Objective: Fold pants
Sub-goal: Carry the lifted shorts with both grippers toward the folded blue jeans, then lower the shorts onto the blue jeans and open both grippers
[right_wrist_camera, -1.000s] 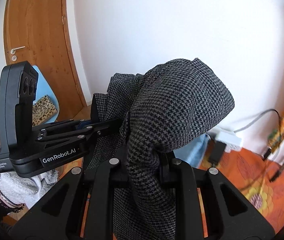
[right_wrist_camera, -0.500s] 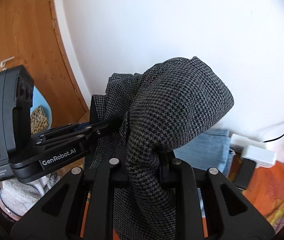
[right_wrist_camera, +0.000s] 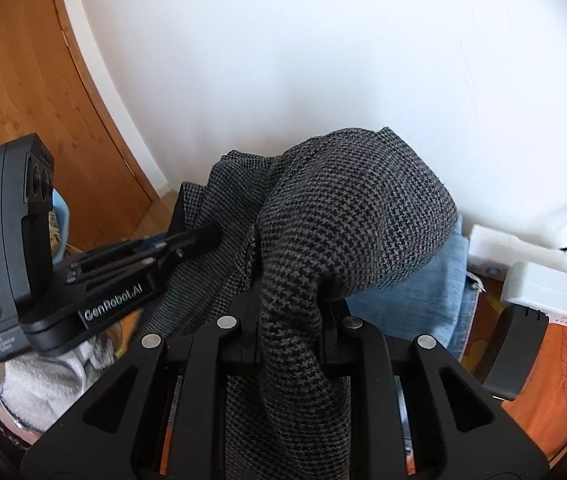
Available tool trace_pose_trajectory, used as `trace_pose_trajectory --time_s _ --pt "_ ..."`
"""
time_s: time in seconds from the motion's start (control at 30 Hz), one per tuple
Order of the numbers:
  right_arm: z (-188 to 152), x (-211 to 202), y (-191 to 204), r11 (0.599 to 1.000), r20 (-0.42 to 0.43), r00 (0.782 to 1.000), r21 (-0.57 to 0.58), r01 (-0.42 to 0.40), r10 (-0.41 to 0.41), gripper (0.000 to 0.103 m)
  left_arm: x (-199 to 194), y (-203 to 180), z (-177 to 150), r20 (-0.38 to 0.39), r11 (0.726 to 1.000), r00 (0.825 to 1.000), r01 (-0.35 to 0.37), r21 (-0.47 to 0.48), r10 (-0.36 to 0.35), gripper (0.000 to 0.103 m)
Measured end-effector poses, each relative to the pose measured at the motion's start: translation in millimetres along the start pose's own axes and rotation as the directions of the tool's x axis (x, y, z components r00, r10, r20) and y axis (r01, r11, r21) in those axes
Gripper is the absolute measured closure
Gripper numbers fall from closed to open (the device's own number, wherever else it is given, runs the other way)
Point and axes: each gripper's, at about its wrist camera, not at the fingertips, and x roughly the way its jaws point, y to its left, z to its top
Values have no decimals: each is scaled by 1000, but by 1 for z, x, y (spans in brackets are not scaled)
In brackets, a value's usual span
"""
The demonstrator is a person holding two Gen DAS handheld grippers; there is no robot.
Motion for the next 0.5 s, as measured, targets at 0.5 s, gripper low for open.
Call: trace_pose_trajectory --time_s 0.5 --pt "0 -38 -13 954 132 948 -44 298 -290 48 4 18 -5 -54 990 989 -140 -24 139 85"
